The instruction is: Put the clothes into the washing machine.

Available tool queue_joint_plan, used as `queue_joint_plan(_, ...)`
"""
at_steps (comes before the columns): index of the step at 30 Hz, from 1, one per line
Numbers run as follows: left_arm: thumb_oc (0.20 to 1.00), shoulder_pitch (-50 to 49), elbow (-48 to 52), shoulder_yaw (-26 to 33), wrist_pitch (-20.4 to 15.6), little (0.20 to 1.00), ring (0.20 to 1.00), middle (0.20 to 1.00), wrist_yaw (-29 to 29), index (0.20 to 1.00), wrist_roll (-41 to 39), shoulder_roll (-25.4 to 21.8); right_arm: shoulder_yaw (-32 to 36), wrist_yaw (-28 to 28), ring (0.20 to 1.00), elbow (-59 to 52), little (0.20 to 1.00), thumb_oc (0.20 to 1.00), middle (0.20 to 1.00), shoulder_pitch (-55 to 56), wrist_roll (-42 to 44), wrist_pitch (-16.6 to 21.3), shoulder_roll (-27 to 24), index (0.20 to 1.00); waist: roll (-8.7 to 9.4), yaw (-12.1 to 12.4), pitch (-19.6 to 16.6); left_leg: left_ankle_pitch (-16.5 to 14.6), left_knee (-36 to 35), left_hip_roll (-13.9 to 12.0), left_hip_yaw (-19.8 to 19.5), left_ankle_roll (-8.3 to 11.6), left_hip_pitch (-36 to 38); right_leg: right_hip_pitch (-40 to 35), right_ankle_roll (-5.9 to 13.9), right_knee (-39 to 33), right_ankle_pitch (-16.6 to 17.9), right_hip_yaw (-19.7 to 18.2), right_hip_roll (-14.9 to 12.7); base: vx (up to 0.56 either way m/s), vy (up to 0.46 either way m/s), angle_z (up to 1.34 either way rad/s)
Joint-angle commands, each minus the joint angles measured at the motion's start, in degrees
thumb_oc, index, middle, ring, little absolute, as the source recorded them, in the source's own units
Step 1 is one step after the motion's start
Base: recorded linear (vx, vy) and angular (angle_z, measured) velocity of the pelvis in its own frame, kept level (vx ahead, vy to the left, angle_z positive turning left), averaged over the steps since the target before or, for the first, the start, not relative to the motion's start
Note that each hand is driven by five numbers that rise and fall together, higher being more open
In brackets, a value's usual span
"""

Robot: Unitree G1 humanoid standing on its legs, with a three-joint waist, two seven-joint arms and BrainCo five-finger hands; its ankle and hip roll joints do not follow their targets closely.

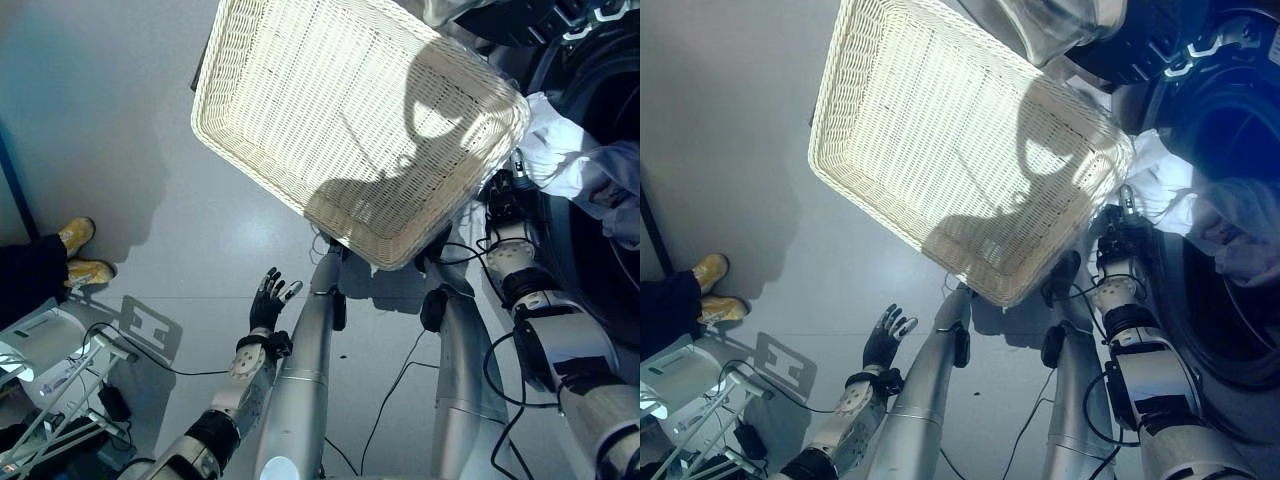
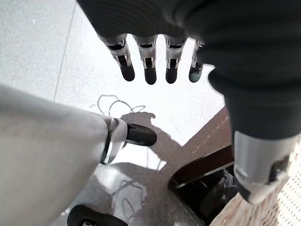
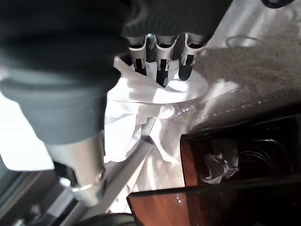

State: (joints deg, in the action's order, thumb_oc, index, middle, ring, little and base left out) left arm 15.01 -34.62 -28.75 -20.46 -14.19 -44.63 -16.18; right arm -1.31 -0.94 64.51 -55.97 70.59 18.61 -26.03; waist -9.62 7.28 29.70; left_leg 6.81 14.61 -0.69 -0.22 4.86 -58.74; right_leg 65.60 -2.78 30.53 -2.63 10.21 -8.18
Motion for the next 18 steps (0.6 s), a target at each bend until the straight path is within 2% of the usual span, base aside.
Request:
queue_joint_plan(1,1.000,0.2,2.1,-1.2,0.1,1.000,1.000,1.000,-0.5,1.000,-1.5,-0.4,-3.5,-1.4,1.000,-1.3,1.000,1.000,1.000,0.6,-1.9,0.1,-5.7,1.000,-8.25,-0.5,0.1,1.8,-2.1,2.7,3.8,-1.95,0.0,-0.7,4.55,1.0,-0.6,-1.0,3.4,0.00,0.000,0.00)
queue_joint_plan(7,1.000,-0.3,2.9,-1.1,0.5,1.000,1.000,1.000,-0.2,1.000,-1.8,-1.3,-3.0,-3.2,1.000,-4.6,1.000,1.000,1.000,0.3,1.9,3.4,-6.4,1.000,-8.06,-0.6,0.1,1.9,-2.6,2.6,3.8,-1.82,0.2,-0.8,4.61,0.7,-0.5,-0.8,3.4,0.00,0.000,0.00)
queue_joint_plan(8,1.000,-0.6,3.0,-1.1,0.5,1.000,1.000,1.000,-0.2,1.000,-2.0,-1.4,-2.4,-4.0,1.000,-5.8,1.000,1.000,1.000,0.4,5.4,4.3,-6.3,1.000,-8.02,-0.7,0.1,1.9,-2.8,2.6,3.9,-1.80,0.6,-1.1,4.64,0.5,-0.5,-0.8,3.5,0.00,0.000,0.00)
queue_joint_plan(10,1.000,-0.6,2.9,-1.1,0.4,1.000,1.000,1.000,-0.2,1.000,-1.9,-1.4,-2.2,-4.2,1.000,-6.1,1.000,1.000,1.000,0.3,6.2,4.3,-6.2,1.000,-8.02,-0.7,0.1,1.9,-2.9,2.6,4.0,-1.78,0.6,-1.1,4.66,0.5,-0.4,-0.8,3.6,0.00,0.000,0.00)
queue_joint_plan(12,1.000,-1.2,2.8,-1.2,-0.1,1.000,1.000,1.000,-0.1,1.000,-2.0,-1.3,-0.1,-6.1,1.000,-7.7,1.000,1.000,1.000,0.5,17.1,5.0,-5.9,1.000,-8.03,-0.8,0.1,1.9,-3.3,2.5,4.2,-1.67,1.0,-1.5,4.72,0.1,-0.4,-0.9,3.7,0.00,0.000,0.00)
queue_joint_plan(14,1.000,-1.5,2.9,-1.4,-0.4,1.000,1.000,1.000,-0.3,1.000,-2.0,-1.2,1.0,-6.9,1.000,-8.4,1.000,1.000,1.000,0.4,22.0,5.1,-5.8,1.000,-8.12,-0.9,0.1,1.9,-3.4,2.5,4.2,-1.66,1.2,-1.5,4.73,0.1,-0.5,-1.0,3.7,0.00,0.000,0.00)
queue_joint_plan(15,1.000,-1.6,2.9,-1.6,-0.8,1.000,1.000,1.000,-0.5,1.000,-2.1,-1.2,2.3,-8.1,0.639,-9.4,0.639,0.639,0.639,0.4,29.0,5.9,-5.4,0.639,-8.19,-1.0,0.1,1.9,-3.8,2.6,4.2,-1.63,1.5,-1.7,4.75,0.0,-0.6,-1.1,3.8,0.00,0.000,0.00)
queue_joint_plan(16,1.000,-1.7,2.9,-1.8,-1.0,1.000,1.000,1.000,-0.5,1.000,-2.3,-1.3,3.2,-8.9,0.291,-9.8,0.291,0.291,0.291,0.4,32.2,6.1,-5.2,0.291,-8.22,-1.1,0.1,1.9,-4.0,2.6,4.3,-1.58,1.7,-1.9,4.78,-0.3,-0.6,-1.2,3.9,0.00,0.000,0.00)
queue_joint_plan(17,1.000,-1.7,2.9,-1.8,-1.0,1.000,1.000,1.000,-0.5,1.000,-2.3,-1.3,3.2,-8.9,0.291,-9.8,0.291,0.291,0.291,0.4,32.2,6.1,-5.2,0.291,-8.22,-1.1,0.1,1.9,-4.0,2.6,4.3,-1.58,1.7,-1.9,4.78,-0.3,-0.6,-1.2,3.9,0.00,0.000,0.00)
queue_joint_plan(18,1.000,-1.7,2.9,-1.8,-1.0,1.000,1.000,1.000,-0.5,1.000,-2.3,-1.3,3.2,-9.1,0.200,-9.7,0.200,0.200,0.200,0.5,32.4,6.1,-5.3,0.200,-8.22,-1.1,0.1,1.9,-4.0,2.6,4.2,-1.58,1.7,-2.0,4.78,-0.3,-0.6,-1.2,3.9,0.00,0.000,0.00)
